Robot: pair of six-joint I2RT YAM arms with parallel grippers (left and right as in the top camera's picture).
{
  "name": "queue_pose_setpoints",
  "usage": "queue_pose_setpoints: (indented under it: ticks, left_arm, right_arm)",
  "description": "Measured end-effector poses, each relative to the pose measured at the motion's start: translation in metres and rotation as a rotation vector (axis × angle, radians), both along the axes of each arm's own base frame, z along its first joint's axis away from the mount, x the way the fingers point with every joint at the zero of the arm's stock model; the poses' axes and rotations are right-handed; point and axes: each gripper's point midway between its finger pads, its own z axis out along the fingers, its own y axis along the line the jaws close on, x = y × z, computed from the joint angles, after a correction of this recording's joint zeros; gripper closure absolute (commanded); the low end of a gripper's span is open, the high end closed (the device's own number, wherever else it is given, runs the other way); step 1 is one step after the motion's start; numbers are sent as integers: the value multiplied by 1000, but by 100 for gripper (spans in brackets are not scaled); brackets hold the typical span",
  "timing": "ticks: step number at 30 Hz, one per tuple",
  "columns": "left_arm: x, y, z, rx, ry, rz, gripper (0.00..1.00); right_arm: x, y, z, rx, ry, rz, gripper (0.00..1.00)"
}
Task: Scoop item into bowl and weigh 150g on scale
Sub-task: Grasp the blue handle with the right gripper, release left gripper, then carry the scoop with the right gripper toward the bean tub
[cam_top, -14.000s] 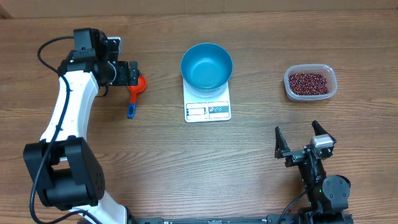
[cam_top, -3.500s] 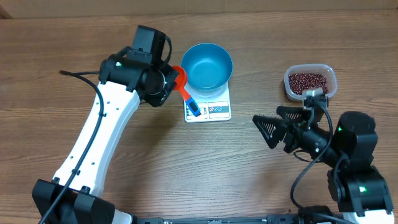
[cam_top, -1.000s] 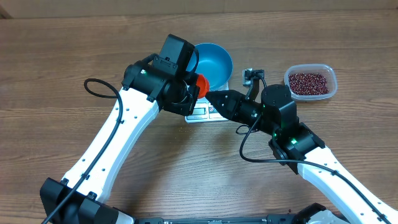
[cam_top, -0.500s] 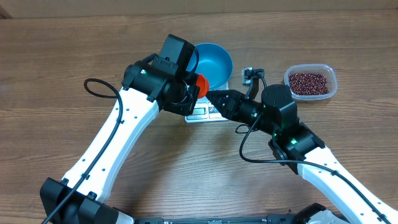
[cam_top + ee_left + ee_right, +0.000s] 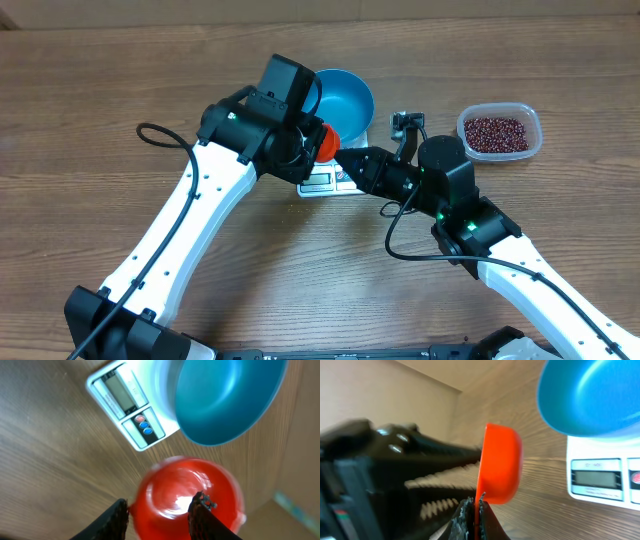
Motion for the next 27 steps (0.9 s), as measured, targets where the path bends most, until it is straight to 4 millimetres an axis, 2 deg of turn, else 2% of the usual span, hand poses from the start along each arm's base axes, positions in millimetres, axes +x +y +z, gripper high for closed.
queue_pose_setpoints:
  ticks: [5,7,10,13,18,23,27]
  left_arm:
    - [24,18,6,92,-155,-201,72]
    - [35,28,10,144,-228,-288,53]
    - [47,41,13,227,-315,-430,47]
    - [54,46,17,292,-415,-624,37]
    - [58,31,30,302,-595,-905,38]
    - [53,19,35,327,-686,-1081,36]
    - [46,6,47,346,-729,-1161,36]
  right_arm:
    - [1,-17,-23,-85,53,-26,96]
    - [4,-28,-29,-110,69,-48,96]
    - [6,-47,-36,-146,95,-79,96]
    - [-1,-72,-36,-186,128,-112,96]
    - [-14,-118,-7,-241,134,-190,96]
    - [-27,-157,22,-290,137,-261,96]
    - [-40,-187,34,-353,169,-306,96]
